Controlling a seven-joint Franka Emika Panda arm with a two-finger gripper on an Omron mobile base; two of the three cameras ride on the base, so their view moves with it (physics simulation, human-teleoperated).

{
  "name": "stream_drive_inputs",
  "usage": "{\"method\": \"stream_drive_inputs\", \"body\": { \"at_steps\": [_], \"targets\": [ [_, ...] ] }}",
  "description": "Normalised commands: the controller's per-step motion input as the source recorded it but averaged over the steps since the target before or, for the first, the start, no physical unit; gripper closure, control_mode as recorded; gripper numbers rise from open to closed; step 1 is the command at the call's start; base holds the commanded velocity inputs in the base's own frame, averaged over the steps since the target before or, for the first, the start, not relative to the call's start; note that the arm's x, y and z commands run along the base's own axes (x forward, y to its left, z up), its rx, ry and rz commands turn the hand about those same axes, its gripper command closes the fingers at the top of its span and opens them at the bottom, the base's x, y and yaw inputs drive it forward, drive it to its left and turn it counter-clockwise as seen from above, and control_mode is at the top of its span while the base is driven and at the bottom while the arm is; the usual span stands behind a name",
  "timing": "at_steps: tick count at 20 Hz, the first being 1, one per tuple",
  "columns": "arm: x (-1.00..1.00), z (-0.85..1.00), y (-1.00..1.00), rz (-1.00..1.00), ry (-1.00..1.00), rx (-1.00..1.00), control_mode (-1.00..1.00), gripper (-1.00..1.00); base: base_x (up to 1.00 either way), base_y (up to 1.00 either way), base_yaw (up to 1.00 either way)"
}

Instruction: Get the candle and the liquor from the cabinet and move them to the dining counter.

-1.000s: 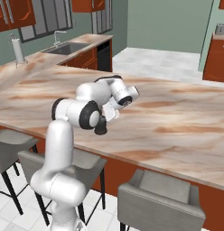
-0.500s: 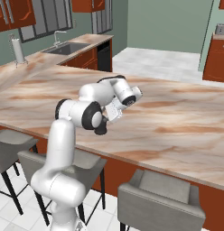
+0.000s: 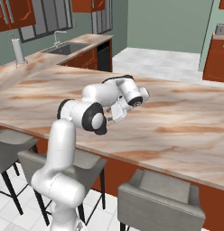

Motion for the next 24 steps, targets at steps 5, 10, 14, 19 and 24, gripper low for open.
{"method": "stream_drive_inputs", "body": {
  "at_steps": [5, 10, 14, 19, 24],
  "targets": [
    [-0.43, 0.14, 0.00, -0.31, 0.00, -0.09, -1.00, -1.00, 0.00, 0.00, 0.00],
    [-0.45, 0.19, 0.00, -0.34, 0.00, -0.12, -1.00, -1.00, 0.00, 0.00, 0.00],
    [-0.43, 0.27, 0.00, -0.30, 0.05, -0.11, -1.00, -1.00, 0.00, 0.00, 0.00],
    [-0.40, 0.32, 0.00, -0.26, 0.11, -0.10, -1.00, -1.00, 0.00, 0.00, 0.00],
    [-0.42, 0.35, 0.00, -0.23, 0.23, -0.06, -1.00, -1.00, 0.00, 0.00, 0.00]
  ]
}}
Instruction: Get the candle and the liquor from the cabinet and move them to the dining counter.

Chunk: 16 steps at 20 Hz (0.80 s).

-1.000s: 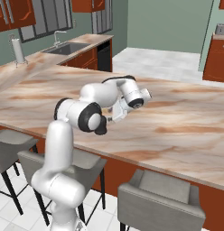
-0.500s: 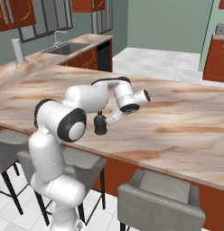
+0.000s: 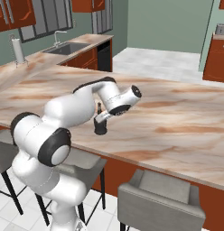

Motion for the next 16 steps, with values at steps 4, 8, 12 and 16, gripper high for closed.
{"method": "stream_drive_inputs", "body": {
  "at_steps": [4, 8, 12, 16],
  "targets": [
    [-0.40, 0.29, 0.00, -0.22, 0.35, -0.03, -1.00, -1.00, 0.00, 0.00, 0.00],
    [-0.48, 0.24, 0.00, -0.27, 0.15, -0.05, -1.00, -1.00, 0.00, 0.00, 0.00],
    [-0.52, 0.20, 0.04, -0.33, 0.00, -0.09, -1.00, -1.00, 0.00, 0.00, 0.00],
    [-0.57, 0.16, 0.06, -0.38, -0.03, -0.06, -1.00, -1.00, 0.00, 0.00, 0.00]
  ]
}}
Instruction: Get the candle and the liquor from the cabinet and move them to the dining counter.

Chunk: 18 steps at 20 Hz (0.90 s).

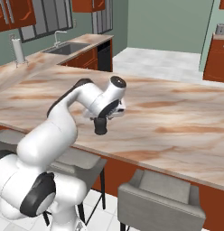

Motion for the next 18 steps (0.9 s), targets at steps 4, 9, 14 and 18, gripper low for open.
{"method": "stream_drive_inputs", "body": {
  "at_steps": [4, 9, 14, 18],
  "targets": [
    [-0.56, 0.11, 0.15, -0.42, -0.10, -0.13, -1.00, -1.00, 0.00, 0.00, 0.00],
    [-0.53, 0.17, 0.11, -0.41, -0.06, -0.12, -1.00, -1.00, 0.00, 0.00, 0.00],
    [-0.45, 0.20, 0.19, -0.37, -0.02, -0.13, -1.00, -1.00, 0.00, 0.00, 0.00],
    [-0.46, 0.09, 0.18, -0.25, -0.08, -0.09, -1.00, -1.00, 0.00, 0.00, 0.00]
  ]
}}
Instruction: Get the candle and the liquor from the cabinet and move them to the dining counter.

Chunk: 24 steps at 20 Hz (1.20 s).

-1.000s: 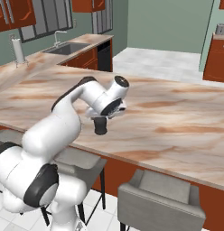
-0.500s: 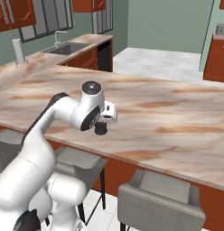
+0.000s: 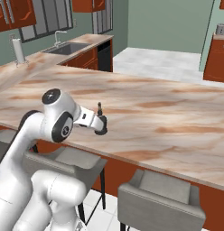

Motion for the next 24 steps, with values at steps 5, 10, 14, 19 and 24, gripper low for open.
{"method": "stream_drive_inputs", "body": {
  "at_steps": [5, 10, 14, 19, 24],
  "targets": [
    [-0.47, 0.16, 0.08, -0.17, -0.04, -0.01, -1.00, -1.00, 0.00, 0.00, 0.00],
    [-0.47, 0.27, 0.00, -0.03, 0.00, 0.05, -1.00, -1.00, 0.00, 0.00, 0.00],
    [-0.42, 0.25, 0.04, 0.00, 0.00, 0.01, -1.00, -1.00, 0.00, 0.00, 0.00],
    [-0.28, 0.18, 0.09, 0.00, 0.00, -0.04, -1.00, -1.00, 0.00, 0.00, 0.00],
    [0.00, 0.00, 0.00, 0.00, 0.01, -0.02, -1.00, -1.00, 0.00, 0.00, 0.00]
  ]
}}
